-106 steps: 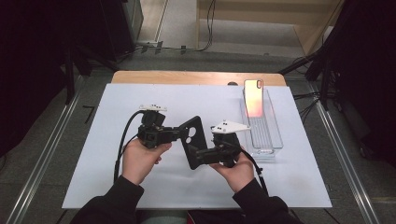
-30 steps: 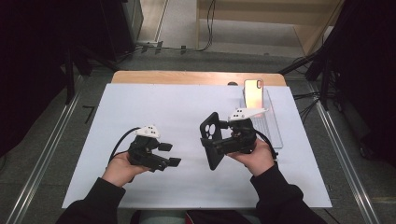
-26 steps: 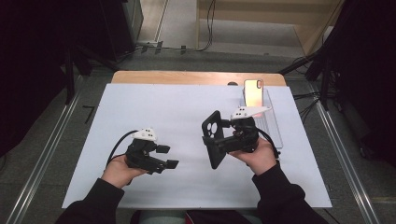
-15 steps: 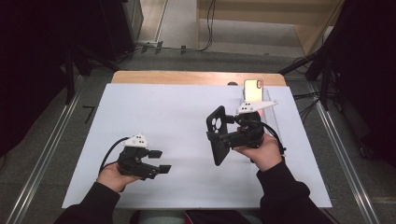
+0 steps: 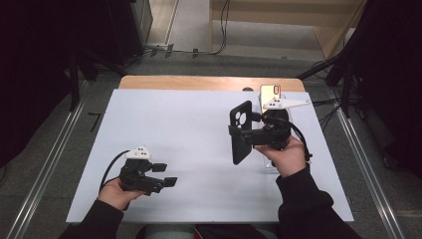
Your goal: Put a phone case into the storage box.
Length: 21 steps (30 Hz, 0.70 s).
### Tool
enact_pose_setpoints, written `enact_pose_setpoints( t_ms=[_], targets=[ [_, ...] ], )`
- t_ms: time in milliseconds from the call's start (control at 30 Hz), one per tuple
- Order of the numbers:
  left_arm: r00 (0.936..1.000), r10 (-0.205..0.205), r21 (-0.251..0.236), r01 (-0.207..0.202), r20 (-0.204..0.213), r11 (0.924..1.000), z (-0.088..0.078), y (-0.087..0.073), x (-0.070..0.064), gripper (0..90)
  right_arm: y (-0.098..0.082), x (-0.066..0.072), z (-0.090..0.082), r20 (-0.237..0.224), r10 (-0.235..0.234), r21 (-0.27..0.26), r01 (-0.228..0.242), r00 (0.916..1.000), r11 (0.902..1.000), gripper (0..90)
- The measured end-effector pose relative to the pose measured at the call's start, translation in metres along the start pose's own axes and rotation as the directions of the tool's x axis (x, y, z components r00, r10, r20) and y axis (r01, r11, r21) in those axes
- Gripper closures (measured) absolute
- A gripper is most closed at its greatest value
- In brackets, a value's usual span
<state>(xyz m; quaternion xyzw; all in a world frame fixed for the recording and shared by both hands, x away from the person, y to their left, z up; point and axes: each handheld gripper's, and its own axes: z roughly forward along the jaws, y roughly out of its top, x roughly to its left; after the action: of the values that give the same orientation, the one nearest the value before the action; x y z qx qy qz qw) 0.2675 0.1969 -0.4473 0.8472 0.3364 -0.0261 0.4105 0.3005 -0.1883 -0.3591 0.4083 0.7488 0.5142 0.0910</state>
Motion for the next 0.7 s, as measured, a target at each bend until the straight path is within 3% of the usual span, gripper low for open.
enact_pose_setpoints(
  t_ms=[300, 700],
  targets=[
    [0.9998, -0.006, -0.006, 0.006, -0.020, 1.0000, -0.004, -0.004, 0.001, 29.2, 0.010, -0.019, -0.017, 0.089, 0.040, -0.037, -0.037, 0.9952, 0.9986, 11.9],
    [0.9997, -0.014, -0.015, 0.014, -0.019, 0.9998, -0.007, -0.004, 0.003, 29.2, 0.011, -0.044, -0.038, 0.199, 0.087, -0.085, -0.072, 0.9760, 0.9938, 11.9]
  ],
)
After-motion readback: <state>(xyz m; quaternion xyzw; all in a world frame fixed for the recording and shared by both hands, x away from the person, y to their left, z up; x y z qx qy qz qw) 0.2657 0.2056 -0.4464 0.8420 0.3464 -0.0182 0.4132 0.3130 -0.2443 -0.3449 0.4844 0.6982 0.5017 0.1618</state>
